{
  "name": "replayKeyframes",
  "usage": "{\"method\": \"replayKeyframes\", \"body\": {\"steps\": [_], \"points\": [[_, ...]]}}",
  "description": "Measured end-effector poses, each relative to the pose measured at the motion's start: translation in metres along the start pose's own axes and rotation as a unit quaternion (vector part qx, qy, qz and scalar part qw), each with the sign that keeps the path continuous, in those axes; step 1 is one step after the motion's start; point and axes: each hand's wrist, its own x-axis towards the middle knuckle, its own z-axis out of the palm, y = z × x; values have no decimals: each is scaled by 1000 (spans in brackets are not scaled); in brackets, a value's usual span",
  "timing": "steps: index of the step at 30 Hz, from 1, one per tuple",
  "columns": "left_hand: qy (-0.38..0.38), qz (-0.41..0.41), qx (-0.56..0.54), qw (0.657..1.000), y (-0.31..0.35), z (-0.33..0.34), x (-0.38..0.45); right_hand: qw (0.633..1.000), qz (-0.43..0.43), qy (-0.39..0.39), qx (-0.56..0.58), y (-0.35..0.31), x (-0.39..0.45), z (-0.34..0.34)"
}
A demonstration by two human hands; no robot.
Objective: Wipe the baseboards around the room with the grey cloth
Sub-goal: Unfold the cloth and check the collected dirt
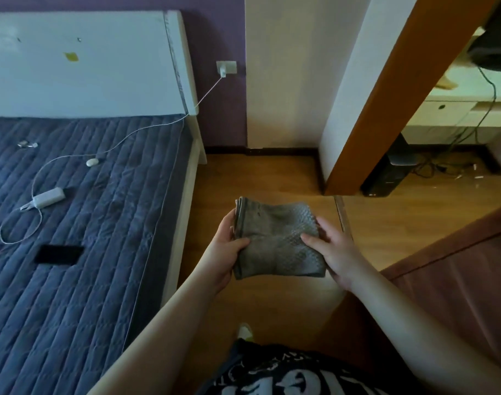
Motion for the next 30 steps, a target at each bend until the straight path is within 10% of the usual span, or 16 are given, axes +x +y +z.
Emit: {"method": "replayKeyframes", "body": {"steps": [18, 30], "points": [[3, -22, 118, 993, 55, 19, 204, 999, 35, 16, 24, -37, 183, -60], [-42, -2, 380, 924, 111, 115, 360, 998, 38, -16, -47, -117, 332, -173]]}}
